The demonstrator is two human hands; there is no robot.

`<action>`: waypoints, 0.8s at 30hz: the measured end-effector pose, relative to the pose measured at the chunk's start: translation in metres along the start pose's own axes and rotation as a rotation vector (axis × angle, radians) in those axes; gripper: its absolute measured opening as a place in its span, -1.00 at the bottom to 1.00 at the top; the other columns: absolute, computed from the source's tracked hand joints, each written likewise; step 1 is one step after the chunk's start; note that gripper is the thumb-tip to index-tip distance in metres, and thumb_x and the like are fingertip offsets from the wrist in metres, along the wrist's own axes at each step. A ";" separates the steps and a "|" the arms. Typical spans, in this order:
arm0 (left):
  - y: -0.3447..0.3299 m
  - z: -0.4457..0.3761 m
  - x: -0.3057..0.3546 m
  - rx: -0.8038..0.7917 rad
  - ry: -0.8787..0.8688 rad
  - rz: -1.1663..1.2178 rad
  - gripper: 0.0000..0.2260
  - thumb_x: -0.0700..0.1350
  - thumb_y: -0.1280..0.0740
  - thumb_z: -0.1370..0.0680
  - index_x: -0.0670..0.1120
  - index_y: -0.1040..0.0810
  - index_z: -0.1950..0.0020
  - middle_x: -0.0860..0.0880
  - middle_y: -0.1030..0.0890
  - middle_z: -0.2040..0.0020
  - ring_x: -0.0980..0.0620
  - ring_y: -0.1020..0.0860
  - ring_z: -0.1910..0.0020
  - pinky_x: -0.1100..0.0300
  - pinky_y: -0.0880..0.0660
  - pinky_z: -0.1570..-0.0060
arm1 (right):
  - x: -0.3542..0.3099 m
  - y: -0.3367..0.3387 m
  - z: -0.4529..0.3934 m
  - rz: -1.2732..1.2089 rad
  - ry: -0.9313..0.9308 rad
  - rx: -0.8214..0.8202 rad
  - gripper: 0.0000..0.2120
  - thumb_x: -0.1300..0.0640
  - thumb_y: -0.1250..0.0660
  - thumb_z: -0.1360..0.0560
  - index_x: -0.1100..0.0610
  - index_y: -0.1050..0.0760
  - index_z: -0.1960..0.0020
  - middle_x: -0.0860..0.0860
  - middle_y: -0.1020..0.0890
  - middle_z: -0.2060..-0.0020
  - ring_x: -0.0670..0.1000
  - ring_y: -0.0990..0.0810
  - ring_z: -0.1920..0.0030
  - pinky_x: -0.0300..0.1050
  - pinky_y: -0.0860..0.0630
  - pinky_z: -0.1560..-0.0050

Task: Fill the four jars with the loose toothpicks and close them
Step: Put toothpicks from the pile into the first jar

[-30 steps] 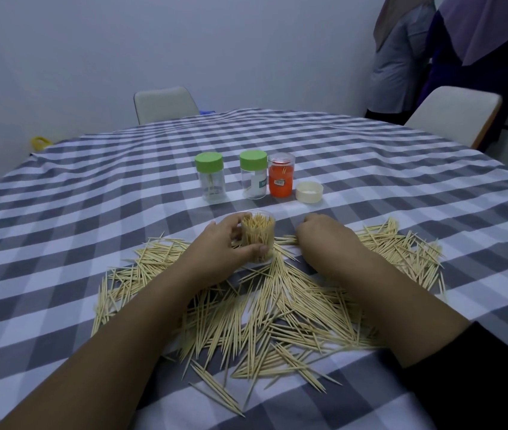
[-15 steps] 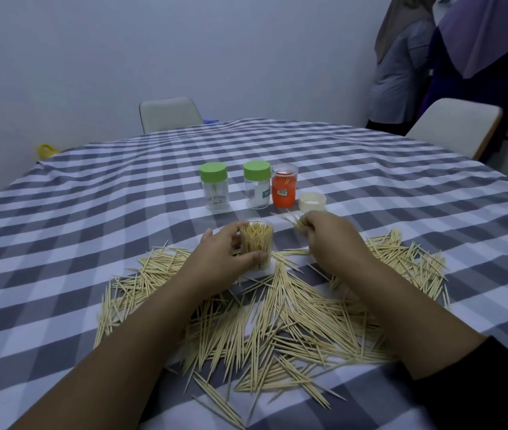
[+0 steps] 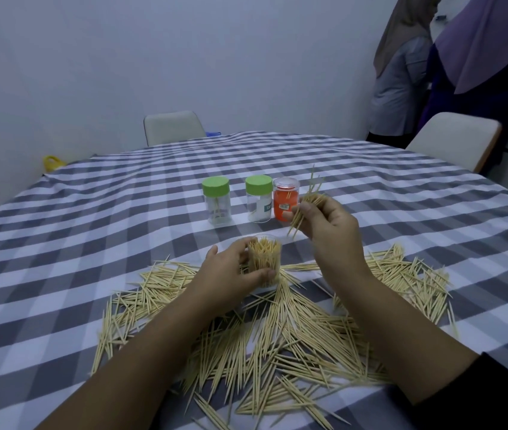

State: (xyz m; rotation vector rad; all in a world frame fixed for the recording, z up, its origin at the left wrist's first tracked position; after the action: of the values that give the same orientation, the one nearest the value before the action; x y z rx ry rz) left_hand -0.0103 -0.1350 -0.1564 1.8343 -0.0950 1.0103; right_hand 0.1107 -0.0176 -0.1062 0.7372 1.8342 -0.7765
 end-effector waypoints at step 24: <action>0.008 0.012 0.020 -0.018 -0.005 -0.067 -0.42 0.12 -0.36 -0.49 0.05 -0.26 -0.45 0.03 -0.58 -0.22 0.03 -0.39 -0.34 -0.07 -0.21 -0.40 | 0.024 -0.020 0.009 0.219 -0.086 -0.133 -0.92 0.21 -0.34 -0.51 0.11 -0.62 0.07 -0.13 -0.63 0.25 -0.12 -0.63 0.14 -0.07 -0.60 0.03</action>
State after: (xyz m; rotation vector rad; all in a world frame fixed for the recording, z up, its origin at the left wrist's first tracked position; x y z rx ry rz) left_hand 0.0059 -0.1410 -0.1394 1.8119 -0.0452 0.9554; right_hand 0.0916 -0.0332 -0.1279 0.7909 1.6772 -0.5310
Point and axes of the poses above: each hand's wrist, its own z-axis away from the middle knuckle, its own y-axis out of the back of the hand, x = y × z, the point moved 4 cm from there along -z, towards the middle knuckle
